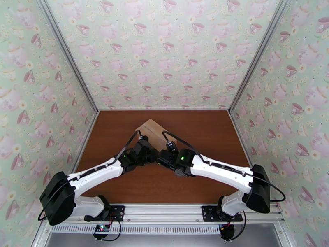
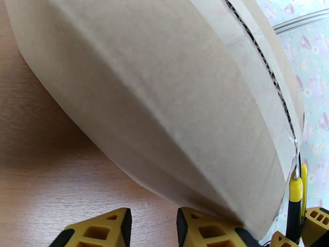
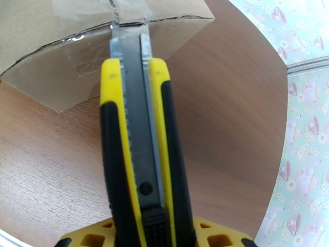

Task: Unpack the express box

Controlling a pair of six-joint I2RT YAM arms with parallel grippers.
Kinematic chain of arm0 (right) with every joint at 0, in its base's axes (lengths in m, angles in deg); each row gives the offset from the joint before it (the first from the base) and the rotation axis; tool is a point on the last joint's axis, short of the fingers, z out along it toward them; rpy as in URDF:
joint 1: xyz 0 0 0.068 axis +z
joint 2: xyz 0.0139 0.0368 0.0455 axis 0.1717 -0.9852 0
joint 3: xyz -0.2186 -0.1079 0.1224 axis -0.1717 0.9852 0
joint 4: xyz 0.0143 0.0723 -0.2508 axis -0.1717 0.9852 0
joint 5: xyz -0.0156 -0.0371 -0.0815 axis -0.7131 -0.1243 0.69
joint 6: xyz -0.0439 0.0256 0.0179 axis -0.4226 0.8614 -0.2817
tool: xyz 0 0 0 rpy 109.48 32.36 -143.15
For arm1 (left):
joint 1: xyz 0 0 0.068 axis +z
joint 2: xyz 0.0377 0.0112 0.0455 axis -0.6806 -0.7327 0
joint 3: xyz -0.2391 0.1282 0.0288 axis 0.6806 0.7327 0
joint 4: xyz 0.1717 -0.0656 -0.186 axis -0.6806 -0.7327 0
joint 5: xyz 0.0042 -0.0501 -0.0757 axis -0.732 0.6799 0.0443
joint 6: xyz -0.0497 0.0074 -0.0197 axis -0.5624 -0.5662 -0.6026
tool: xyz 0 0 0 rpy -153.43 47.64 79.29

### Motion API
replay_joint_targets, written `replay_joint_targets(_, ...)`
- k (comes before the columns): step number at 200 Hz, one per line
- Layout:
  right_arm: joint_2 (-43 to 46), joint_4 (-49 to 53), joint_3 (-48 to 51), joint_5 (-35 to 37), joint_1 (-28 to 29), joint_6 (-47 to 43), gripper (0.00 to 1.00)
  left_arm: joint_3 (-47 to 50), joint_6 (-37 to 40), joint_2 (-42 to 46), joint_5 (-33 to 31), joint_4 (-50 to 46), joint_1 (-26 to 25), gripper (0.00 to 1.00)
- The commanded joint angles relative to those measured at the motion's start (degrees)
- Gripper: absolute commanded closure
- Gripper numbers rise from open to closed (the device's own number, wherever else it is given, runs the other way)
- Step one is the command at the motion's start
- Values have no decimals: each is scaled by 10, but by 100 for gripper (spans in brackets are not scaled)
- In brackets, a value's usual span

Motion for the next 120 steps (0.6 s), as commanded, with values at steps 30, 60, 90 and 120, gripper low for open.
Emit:
replay_joint_targets(30,13,-44,-19,-45,14,-30,100,-41,37,-4,-14,0,9,63)
replay_joint_targets(60,12,-41,-21,-37,14,-33,100,-43,38,-10,-7,7,11,63)
replay_joint_targets(90,3,-32,-24,-24,16,-37,100,-43,36,-17,-4,13,11,63)
replay_joint_targets(120,-1,-27,-28,-15,18,-37,100,-37,26,-17,2,24,10,63)
